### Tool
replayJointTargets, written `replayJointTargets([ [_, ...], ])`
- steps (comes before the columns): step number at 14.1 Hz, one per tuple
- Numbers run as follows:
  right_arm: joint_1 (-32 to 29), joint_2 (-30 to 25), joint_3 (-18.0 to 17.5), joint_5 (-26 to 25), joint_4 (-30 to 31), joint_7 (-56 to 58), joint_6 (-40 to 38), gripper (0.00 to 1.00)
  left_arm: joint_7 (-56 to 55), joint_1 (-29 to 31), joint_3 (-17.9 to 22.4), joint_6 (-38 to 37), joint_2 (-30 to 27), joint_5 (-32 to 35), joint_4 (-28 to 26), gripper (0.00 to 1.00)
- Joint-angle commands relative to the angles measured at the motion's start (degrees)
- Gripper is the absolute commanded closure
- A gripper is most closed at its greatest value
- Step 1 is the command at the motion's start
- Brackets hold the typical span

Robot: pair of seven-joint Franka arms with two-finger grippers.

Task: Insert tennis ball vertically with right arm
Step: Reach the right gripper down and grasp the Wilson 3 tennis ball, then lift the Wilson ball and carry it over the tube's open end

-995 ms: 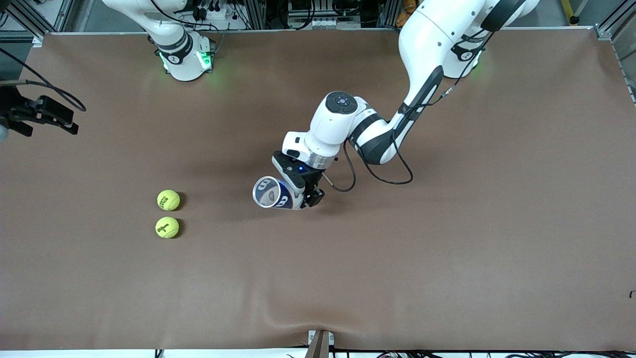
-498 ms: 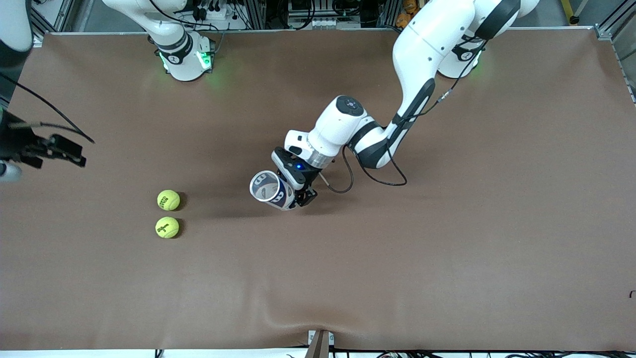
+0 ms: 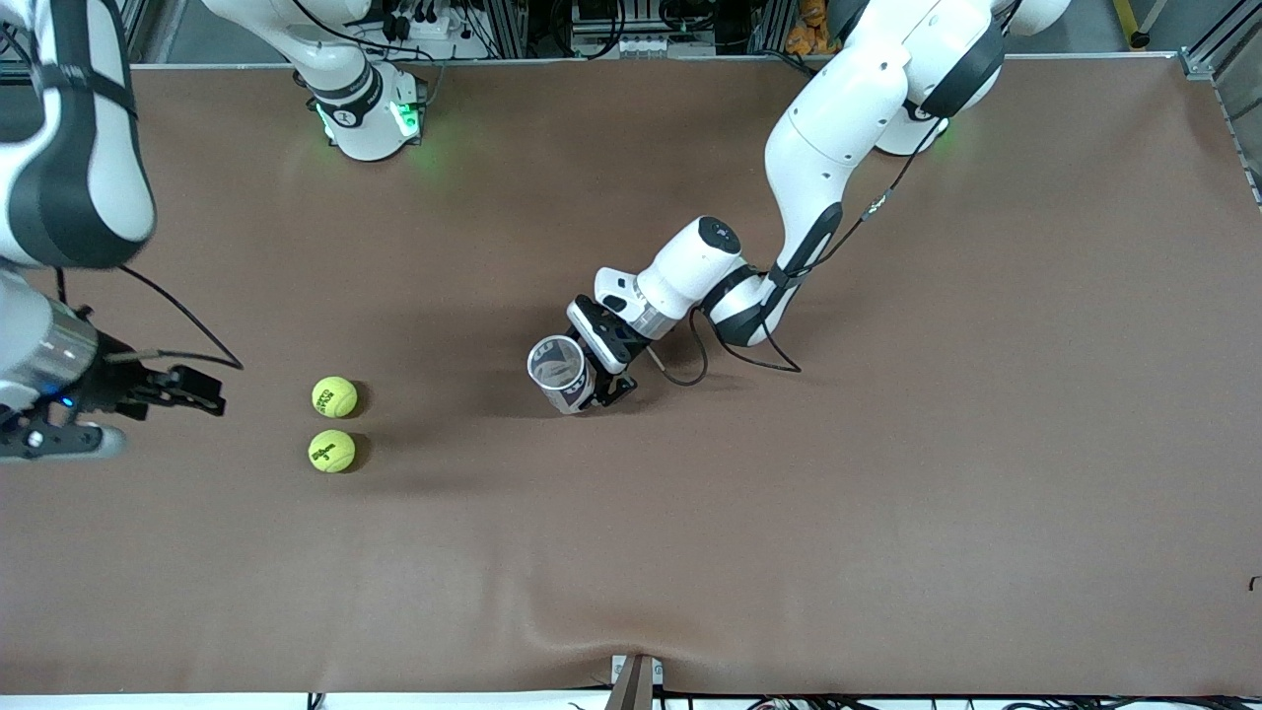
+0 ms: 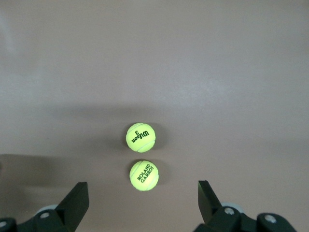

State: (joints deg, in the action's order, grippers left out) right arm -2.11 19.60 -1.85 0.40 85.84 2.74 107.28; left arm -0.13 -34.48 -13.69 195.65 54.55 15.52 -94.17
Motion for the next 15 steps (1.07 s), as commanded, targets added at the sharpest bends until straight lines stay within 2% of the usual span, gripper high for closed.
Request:
replayJointTargets([
  [1, 0.1, 4.3, -0.2, -0.3, 0.2, 0.3, 4.1, 0.00, 0.0, -0.7, 0.5, 0.7, -0.3, -0.8, -0.6, 0.25],
  [3, -0.4, 6.8, -0.2, -0.2, 4.1, 0.2, 11.2, 0.00, 0.3, -0.8, 0.7, 0.8, 0.5, -0.6, -0.6, 0.25],
  [7, 1.5, 11.5, -0.1, -0.4, 4.5, -4.7, 13.1, 0.00, 0.5, -0.9, 0.8, 0.8, 0.9, -0.4, -0.7, 0.25],
  [11, 1.9, 14.7, -0.1, -0.3, 6.4, -4.8, 17.1, 0.00, 0.6, -1.0, 0.8, 0.9, 1.3, -0.4, -0.7, 0.25],
  [15, 3.1, 15.9, -0.1, -0.3, 11.1, -7.0, 25.1, 0.00, 0.6, -1.2, 0.9, 1.0, 1.3, -0.4, -0.7, 0.25],
])
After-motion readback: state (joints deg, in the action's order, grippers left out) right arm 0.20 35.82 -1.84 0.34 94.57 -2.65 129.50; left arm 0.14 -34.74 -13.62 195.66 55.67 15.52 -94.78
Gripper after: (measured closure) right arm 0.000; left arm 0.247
